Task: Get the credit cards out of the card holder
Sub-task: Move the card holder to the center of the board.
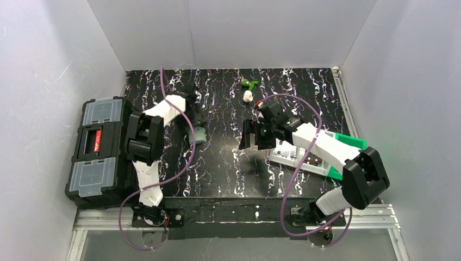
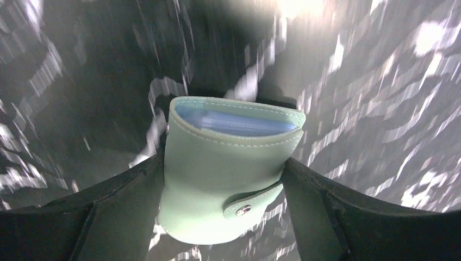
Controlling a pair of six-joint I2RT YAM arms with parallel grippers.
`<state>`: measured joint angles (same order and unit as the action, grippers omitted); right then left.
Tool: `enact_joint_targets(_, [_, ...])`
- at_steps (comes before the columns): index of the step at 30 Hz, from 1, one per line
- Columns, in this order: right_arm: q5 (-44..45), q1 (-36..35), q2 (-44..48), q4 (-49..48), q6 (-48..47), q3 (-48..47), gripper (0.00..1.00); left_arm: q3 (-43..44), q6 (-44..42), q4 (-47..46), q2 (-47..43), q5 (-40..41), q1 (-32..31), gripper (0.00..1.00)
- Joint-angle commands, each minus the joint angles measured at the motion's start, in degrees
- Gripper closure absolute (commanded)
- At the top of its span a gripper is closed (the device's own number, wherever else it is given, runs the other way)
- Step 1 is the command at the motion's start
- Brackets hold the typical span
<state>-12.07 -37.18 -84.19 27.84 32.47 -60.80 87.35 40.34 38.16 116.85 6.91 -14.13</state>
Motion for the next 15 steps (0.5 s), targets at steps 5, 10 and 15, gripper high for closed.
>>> enact_joint_targets(5, [3.07,0.26,5.99,-0.28,2.08,4.90,0.00,-16.70,11.70,0.59,-19.51,2.20,-13.18,0.24])
enact_joint_targets(10, [3.97,0.06,5.81,-0.95,3.65,7.11,0.00,-20.82,15.62,0.37,-22.84,0.98,-19.09,0.15])
enact_joint_targets(15, [6.88,-1.99,2.99,0.66,4.19,4.09,0.00,-19.84,11.52,1.84,-25.88,2.12,-19.52,0.02])
